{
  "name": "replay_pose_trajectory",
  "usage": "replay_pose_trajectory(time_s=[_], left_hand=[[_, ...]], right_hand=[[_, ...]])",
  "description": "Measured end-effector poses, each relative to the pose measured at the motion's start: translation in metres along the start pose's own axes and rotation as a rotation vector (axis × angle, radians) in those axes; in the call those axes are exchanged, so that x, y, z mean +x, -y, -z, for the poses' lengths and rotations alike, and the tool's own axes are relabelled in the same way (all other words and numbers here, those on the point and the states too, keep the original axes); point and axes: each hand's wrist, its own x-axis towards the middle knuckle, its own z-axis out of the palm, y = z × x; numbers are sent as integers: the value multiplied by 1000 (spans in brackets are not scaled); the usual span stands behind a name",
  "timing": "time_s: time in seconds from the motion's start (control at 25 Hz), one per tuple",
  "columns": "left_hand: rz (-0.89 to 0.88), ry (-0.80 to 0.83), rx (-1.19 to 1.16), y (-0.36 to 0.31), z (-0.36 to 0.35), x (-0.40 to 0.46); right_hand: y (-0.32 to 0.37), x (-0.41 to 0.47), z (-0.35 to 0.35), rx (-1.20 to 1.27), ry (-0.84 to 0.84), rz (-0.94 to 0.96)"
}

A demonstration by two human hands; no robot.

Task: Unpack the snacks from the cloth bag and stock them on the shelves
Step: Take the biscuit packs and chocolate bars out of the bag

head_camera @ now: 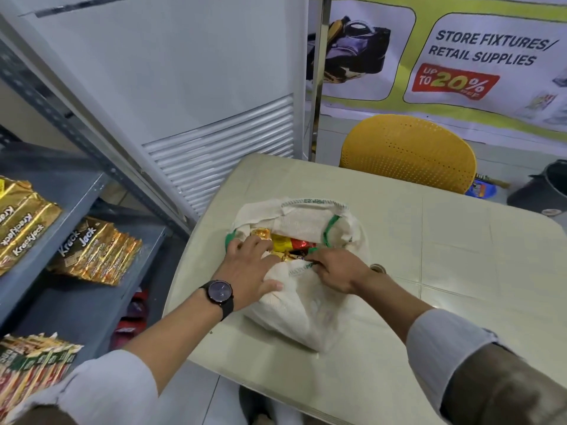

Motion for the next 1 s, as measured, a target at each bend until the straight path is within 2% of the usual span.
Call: replay_pose_trajectory(time_s=[0.12,0.24,0.28,0.4,0.56,0.6,0.64,0.72,0.8,0.88,1.0], left_hand=[[-38,-85,-32,3,9,-14],[-111,-56,-79,5,7,-42],[-128,-28,-88,5,4,-53],[-121,83,-67,1,-8,-74],[-24,304,-116,-4,-31,-81],[-4,323,-149,-3,-34,-81],[42,298,-217,-1,-35,-79],[211,127,-455,5,-27,-66],[365,-44,-624,16,-15,-41],[450,-66,-699,24,-6,-15],[474,-38,-693,34,-9,10]], right_hand=[[-4,-17,0,-151,-113,31],[-9,-60,-10,-260,-420,148],[-9,-76,-17,-259,-475,179],[-11,-115,-51,-231,-461,245],[-11,-137,-86,-237,-244,77],[-10,-137,-86,-217,-257,63],[-9,-134,-83,-193,-318,69],[-4,-115,-66,-173,-462,45],[2,-85,-42,-181,-480,-49],[3,-54,-25,-191,-404,-172],[-6,-18,-10,-176,-343,-286]])
